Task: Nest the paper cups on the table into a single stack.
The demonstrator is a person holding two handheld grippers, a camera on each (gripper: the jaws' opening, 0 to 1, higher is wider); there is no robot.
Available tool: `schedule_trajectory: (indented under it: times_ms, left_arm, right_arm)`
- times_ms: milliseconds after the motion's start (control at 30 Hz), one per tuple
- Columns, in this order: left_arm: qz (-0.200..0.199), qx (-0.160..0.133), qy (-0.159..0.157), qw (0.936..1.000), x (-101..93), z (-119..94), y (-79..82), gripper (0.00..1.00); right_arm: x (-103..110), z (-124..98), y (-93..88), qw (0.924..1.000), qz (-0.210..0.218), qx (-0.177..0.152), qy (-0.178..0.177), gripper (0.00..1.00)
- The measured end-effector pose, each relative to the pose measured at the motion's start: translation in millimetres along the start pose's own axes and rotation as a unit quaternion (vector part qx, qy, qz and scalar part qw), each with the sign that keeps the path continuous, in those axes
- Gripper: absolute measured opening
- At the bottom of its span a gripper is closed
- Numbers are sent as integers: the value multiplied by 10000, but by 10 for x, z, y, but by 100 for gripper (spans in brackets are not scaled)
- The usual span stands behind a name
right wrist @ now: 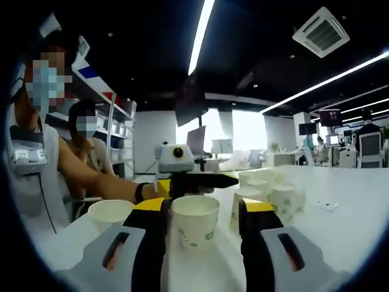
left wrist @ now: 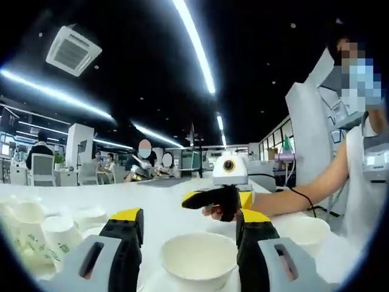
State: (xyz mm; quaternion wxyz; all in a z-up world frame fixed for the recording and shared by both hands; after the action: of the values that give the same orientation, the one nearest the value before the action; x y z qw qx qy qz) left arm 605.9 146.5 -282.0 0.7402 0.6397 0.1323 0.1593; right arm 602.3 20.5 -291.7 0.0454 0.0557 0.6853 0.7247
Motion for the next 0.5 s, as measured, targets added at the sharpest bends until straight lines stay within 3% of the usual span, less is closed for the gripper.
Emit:
schedule_trajectory:
  times_ms: [100,133,233,333,500]
  left_arm:
    - [250,-295,310,9988,75,-85,154,63]
    - [503,-443,412,9969,93,-116,212,60]
    - [438,-689,731,9940,194,-195,300,59]
    - [384,-777,890,9923,266,-233,329,58]
    - [405,-780,927,9918,273,-254,335,58]
  right_arm:
    - [-23,131,-139,9995,73,301,45,58]
    - [-18,173,-176,9993,61,349,71,60]
    - [25,280,-265,9977,-28,653,190,63]
    - [32,392,-317,9938,-362,1019,273,63]
    - [30,507,-347,9926,-374,1093,367,62]
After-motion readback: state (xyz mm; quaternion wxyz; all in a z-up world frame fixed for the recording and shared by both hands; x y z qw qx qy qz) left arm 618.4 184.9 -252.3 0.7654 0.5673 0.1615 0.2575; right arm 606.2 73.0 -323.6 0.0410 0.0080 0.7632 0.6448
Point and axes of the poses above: the point that each gripper's makers call its tool centre point, and the gripper's own axes: z roughly forward along the fingers, x roughly to its left, y roughly out of its top, the point moved 5 cm from there along -z, roughly backward along the fingers, and after that the axes turned 1 degree about x, right-handed, at the moved point
